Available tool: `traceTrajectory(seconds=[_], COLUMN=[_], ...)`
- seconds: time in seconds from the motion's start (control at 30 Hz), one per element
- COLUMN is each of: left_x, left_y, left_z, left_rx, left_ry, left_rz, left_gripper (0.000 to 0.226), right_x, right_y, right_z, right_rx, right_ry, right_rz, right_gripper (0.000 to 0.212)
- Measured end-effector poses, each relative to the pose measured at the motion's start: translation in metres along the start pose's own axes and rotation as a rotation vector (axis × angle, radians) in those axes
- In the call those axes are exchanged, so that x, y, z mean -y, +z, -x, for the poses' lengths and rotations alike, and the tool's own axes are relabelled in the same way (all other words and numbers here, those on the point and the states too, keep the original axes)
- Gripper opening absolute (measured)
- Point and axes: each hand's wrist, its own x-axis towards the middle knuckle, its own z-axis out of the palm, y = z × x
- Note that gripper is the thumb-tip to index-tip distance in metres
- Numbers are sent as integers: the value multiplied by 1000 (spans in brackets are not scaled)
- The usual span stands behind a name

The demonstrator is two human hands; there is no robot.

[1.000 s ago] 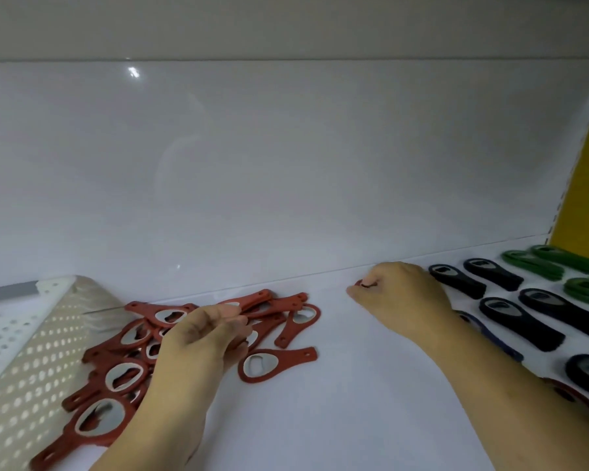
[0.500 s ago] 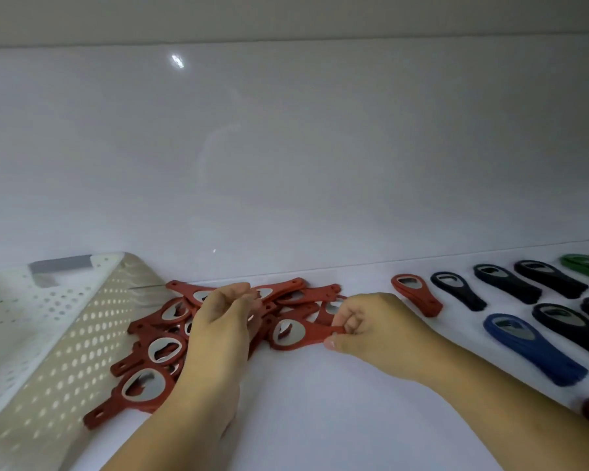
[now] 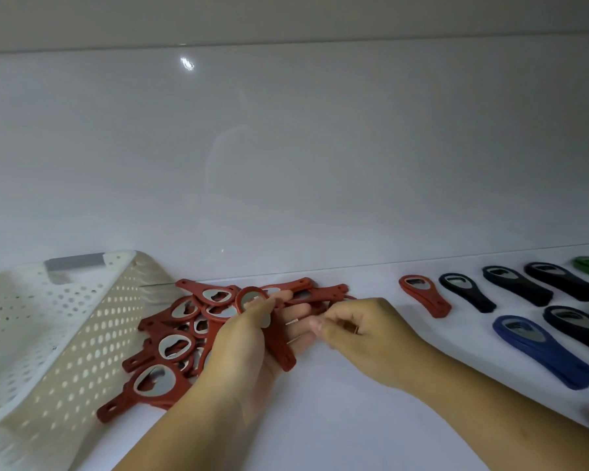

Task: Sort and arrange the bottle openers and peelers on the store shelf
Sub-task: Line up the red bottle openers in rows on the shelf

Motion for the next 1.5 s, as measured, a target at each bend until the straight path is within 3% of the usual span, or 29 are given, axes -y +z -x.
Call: traceTrajectory(seconds=[0.03, 0.1, 0.23, 0.63, 0.73, 0.8, 0.9, 1.0, 1.13, 1.27, 1.4, 1.5], left_x=[-1, -1, -1, 4, 5, 6, 8, 8, 6, 6, 3, 2], left_y=[-1, -2, -3, -7, -7, -8, -9, -6, -3, -5, -6, -5], left_z=[0, 1, 2, -5, -6, -7, -9, -10, -8, -5, -4, -2], left_rx=[-27, -68, -57, 34, 40, 54, 133, 202, 135, 40, 15, 23], left_ry=[-12, -36, -105, -189, -193, -198, -182, -169, -137, -159, -196, -207], left_rz=[-27, -54, -39, -55, -48, -36, -15, 24, 120, 157, 166, 129], left_gripper=[21, 17, 16, 28, 30, 36, 51, 65, 29, 18, 23, 26], right_x=[-3, -6, -1, 5, 3, 3, 9, 10, 10, -12, -22, -22], right_y=[-2, -6, -11, -13, -12, -8, -2, 2, 0, -7, -10, -8], right_z=[-2, -5, -6, -3, -5, -5, -2, 2, 0, -11, -16, -17], right_rx=[-26, -3, 202, 25, -153, -200, -35, 155, 46, -141, 200, 176], right_ry=[17, 62, 48, 102, 69, 34, 3, 16, 38, 8, 139, 123], right_rz=[102, 280, 550, 512, 428, 224, -228, -299, -262, 101, 481, 491], right_gripper=[13, 25, 30, 4, 13, 21, 20, 20, 26, 20, 63, 63])
